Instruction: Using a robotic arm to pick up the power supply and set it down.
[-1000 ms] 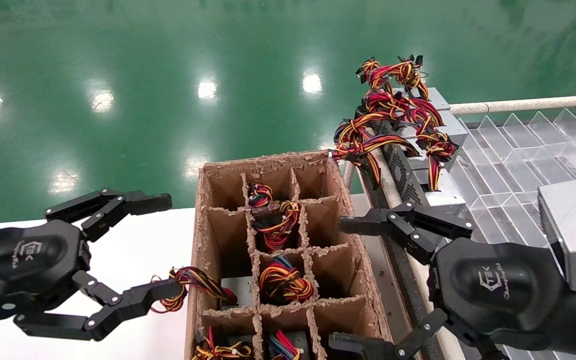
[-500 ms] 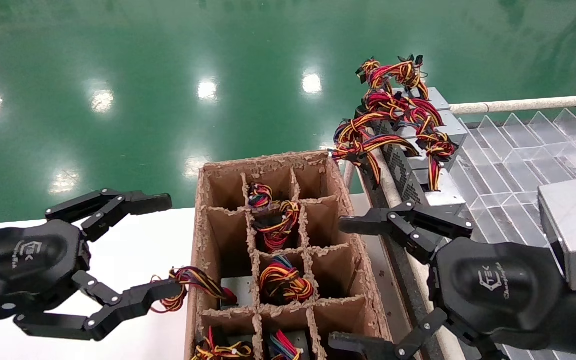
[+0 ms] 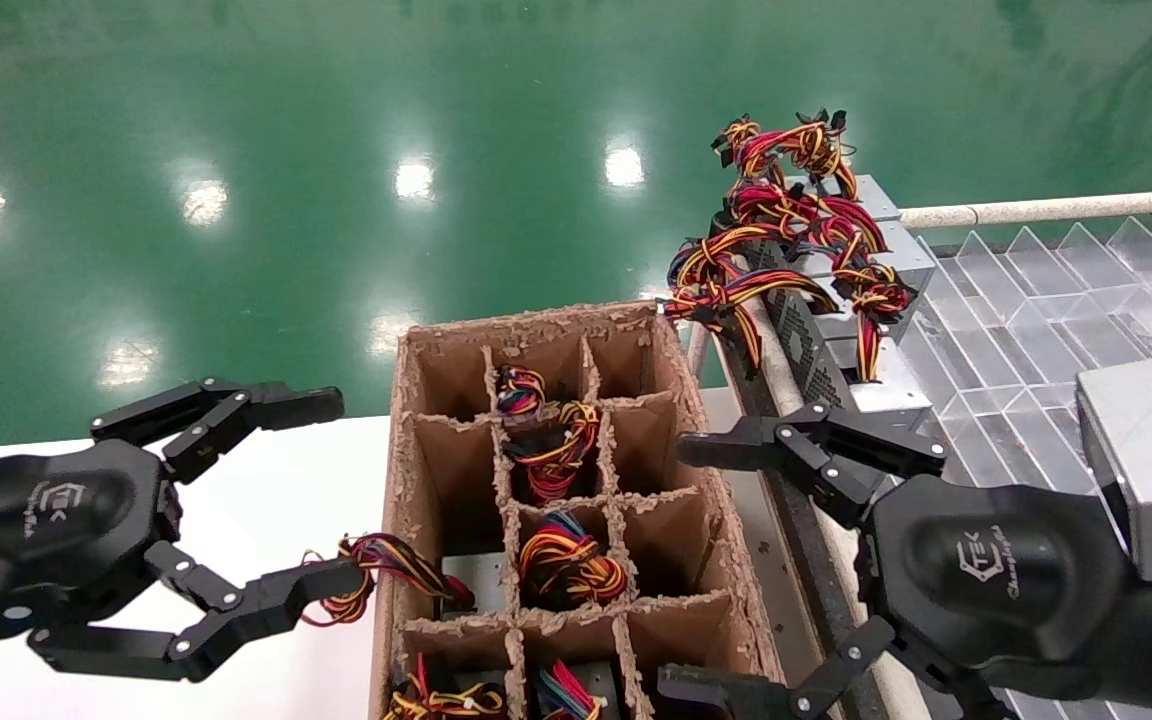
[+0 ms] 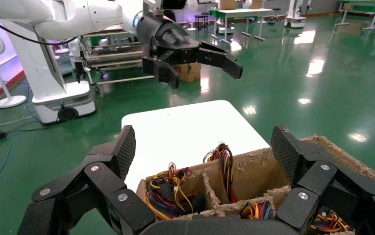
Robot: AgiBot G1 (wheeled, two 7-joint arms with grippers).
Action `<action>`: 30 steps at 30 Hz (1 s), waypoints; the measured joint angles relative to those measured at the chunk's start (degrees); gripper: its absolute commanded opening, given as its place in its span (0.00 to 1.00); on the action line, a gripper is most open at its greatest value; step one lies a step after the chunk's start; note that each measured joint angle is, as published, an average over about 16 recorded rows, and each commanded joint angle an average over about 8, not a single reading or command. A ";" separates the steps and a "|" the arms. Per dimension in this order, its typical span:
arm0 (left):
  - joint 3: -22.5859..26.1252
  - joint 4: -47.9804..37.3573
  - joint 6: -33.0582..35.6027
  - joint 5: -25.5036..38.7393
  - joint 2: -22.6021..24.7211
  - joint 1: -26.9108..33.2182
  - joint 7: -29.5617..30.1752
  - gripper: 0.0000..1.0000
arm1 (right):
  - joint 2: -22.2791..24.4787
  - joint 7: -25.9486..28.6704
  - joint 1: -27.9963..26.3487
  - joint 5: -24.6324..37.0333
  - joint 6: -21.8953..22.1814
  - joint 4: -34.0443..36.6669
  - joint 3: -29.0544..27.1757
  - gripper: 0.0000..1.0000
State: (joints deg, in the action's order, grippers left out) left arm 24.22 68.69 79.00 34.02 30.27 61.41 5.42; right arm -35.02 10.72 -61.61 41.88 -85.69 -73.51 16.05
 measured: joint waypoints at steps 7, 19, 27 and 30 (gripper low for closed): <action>0.00 0.00 0.00 0.00 0.00 0.00 0.00 1.00 | 0.00 0.00 0.00 0.00 0.00 0.00 0.00 1.00; 0.00 0.00 0.00 0.00 0.00 0.00 0.00 1.00 | 0.00 0.00 0.00 0.00 0.00 0.00 0.00 1.00; 0.00 0.00 0.00 0.00 0.00 0.00 0.00 1.00 | 0.00 0.00 0.00 0.00 0.00 0.00 0.00 1.00; 0.00 0.00 0.00 0.00 0.00 0.00 0.00 1.00 | 0.00 0.00 0.00 0.00 0.00 0.00 0.00 1.00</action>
State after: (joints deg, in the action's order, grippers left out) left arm 24.22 68.69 79.00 34.02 30.27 61.41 5.42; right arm -35.02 10.72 -61.61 41.88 -85.69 -73.51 16.05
